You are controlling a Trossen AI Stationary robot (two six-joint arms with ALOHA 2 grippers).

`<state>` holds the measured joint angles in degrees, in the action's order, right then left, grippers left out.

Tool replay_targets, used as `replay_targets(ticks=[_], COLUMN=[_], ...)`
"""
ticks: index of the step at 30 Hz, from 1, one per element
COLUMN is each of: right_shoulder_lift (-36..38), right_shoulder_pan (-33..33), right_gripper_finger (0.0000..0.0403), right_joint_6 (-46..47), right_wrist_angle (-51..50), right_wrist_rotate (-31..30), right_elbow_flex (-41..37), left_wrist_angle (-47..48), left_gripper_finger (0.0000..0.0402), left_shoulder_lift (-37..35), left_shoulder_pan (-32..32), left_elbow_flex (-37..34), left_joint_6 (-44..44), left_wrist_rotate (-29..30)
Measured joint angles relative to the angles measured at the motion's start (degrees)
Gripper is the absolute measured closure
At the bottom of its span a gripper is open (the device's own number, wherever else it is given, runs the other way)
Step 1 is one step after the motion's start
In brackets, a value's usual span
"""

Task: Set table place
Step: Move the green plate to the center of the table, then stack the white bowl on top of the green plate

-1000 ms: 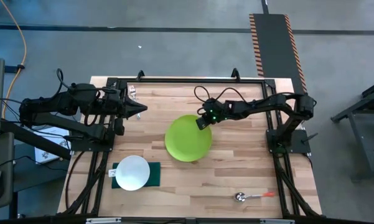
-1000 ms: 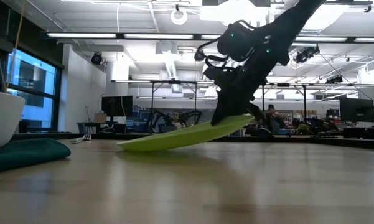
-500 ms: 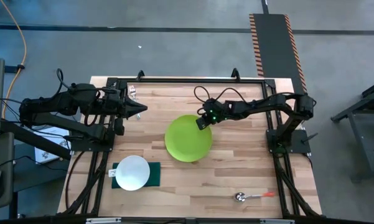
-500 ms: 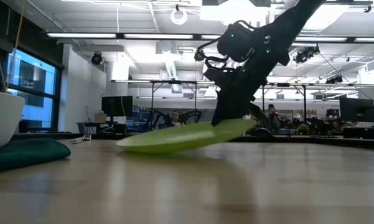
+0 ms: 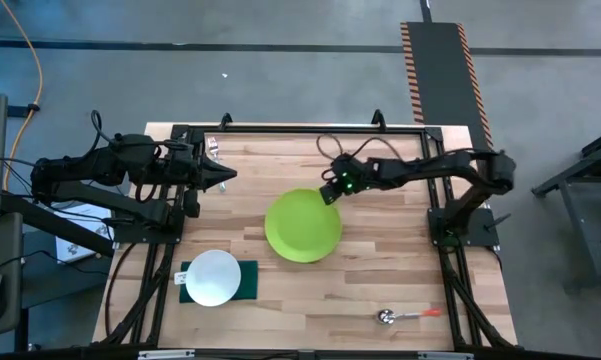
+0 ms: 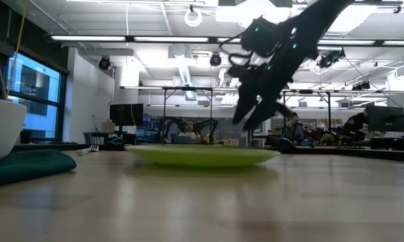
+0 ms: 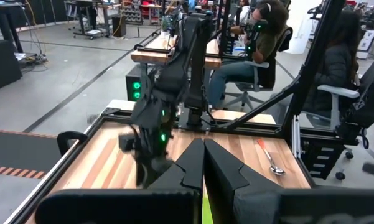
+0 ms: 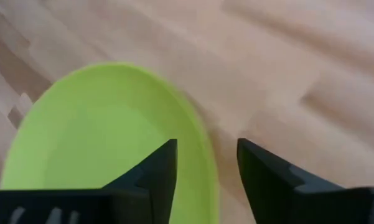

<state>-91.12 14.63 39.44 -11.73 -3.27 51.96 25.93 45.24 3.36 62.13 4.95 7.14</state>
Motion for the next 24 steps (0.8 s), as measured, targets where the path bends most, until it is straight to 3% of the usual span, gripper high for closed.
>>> replay_targets(ticks=[6,10,18,24], right_shoulder_lift=[11.95,18.29,26.53,27.16], right_shoulder_pan=[-2.66,-8.07,-22.68,-25.68], right_gripper_finger=[0.0233,0.0233,0.0233,0.0233], right_joint_6=[-2.46,2.36,15.99,8.32], right_wrist_angle=[-10.23,-10.14,10.48,28.68], right_wrist_rotate=[-7.14,-8.77,-10.91,-10.05], right_elbow_flex=[-0.1,-4.67,-19.13,-20.95], left_wrist_angle=[2.21,2.3,2.25,2.12], left_gripper_finger=[0.0401,0.0401,0.0401,0.0401], left_shoulder_lift=[0.01,0.01,-0.01,0.01], left_shoulder_pan=[0.0,0.0,0.01,0.0], left_elbow_flex=[0.0,0.0,0.0,0.0], left_joint_6=[0.18,1.52,5.51,7.34], left_wrist_rotate=[-0.01,-0.01,1.32,1.46])
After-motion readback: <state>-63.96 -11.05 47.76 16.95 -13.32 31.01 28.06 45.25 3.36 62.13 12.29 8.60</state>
